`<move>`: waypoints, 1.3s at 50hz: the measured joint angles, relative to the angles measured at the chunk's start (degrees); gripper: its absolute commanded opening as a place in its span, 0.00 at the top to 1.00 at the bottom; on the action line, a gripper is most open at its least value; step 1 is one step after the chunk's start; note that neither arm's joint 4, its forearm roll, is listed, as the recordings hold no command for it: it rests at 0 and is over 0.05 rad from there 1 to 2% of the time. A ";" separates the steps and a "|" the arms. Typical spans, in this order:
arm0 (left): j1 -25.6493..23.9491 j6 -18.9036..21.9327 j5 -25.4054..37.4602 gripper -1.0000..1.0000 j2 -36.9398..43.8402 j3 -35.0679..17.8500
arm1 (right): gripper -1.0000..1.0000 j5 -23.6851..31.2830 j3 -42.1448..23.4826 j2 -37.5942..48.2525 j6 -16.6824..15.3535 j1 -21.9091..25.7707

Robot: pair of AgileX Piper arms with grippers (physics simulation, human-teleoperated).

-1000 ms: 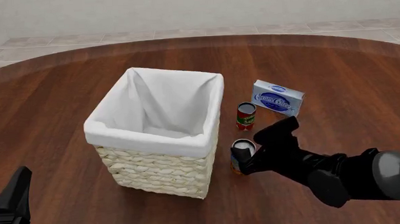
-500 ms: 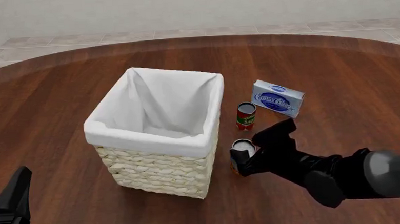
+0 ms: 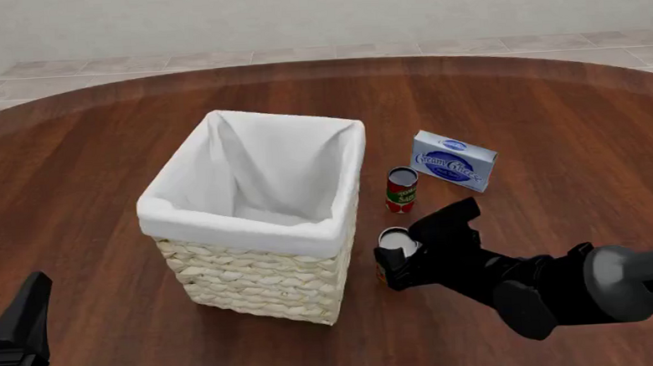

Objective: Pick up the alphabet soup and put it in the basket.

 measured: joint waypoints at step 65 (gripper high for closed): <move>0.00 0.00 0.00 0.00 0.00 0.00 | 0.00 -2.66 -0.75 5.21 1.18 -0.11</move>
